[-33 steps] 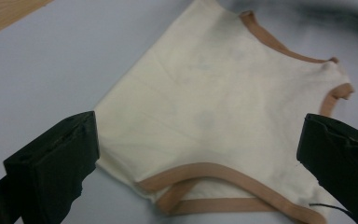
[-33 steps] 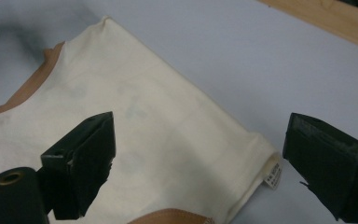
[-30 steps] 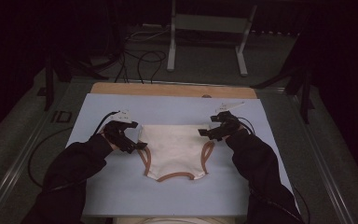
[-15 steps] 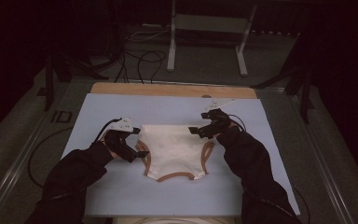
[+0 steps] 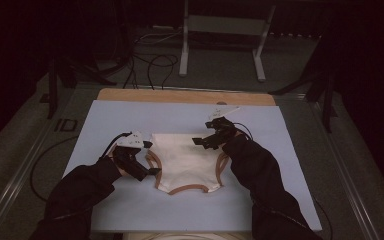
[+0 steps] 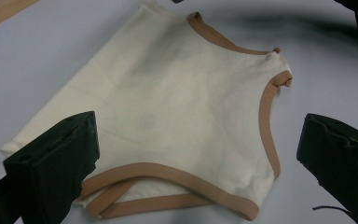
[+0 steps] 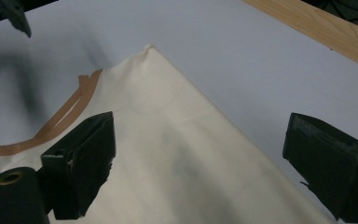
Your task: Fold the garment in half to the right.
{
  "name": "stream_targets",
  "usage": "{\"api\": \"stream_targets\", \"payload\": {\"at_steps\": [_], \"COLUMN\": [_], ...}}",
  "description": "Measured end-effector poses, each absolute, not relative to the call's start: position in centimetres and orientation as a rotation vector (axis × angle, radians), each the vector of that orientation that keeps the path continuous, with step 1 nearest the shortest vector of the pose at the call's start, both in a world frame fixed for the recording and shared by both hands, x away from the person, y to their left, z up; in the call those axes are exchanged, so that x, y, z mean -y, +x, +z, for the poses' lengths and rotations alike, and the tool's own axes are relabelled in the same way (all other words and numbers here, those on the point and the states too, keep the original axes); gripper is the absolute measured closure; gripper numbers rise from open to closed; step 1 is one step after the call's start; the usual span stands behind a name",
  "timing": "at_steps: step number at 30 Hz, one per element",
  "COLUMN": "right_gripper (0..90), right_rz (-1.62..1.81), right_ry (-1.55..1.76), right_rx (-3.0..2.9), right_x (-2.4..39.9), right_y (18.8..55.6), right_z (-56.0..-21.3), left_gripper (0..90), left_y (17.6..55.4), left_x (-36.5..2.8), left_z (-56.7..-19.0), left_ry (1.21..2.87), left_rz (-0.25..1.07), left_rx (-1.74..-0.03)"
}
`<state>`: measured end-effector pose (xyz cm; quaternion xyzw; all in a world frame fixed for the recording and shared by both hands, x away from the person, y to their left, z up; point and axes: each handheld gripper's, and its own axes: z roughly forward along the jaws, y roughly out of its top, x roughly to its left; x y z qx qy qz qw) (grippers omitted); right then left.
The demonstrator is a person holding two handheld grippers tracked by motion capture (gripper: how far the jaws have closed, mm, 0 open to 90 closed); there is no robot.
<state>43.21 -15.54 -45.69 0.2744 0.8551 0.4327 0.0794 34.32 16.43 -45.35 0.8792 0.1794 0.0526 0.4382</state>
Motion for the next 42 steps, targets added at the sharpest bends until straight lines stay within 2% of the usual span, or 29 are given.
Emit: {"api": "stream_targets", "payload": {"at_steps": [19,28,42], "right_gripper": [9.3,9.3,9.3], "right_rz": [1.307,1.309,1.300], "right_ry": [0.787,0.802,0.770], "right_rx": [-2.594,-2.625,-2.670], "right_x": [11.4,8.6,5.7], "right_y": [44.3,45.0,45.8], "right_z": [-45.6,-46.9,-47.6], "left_gripper": [0.0,0.0,14.5], "left_y": [32.3,31.8,31.4], "left_x": [-15.3,-14.6,-14.0], "left_z": [-46.4,-48.1,-50.2], "left_ry": [2.209,2.261,2.394], "left_rz": [0.119,0.121,0.127], "left_rx": [-0.378,-0.350,-0.273]}}
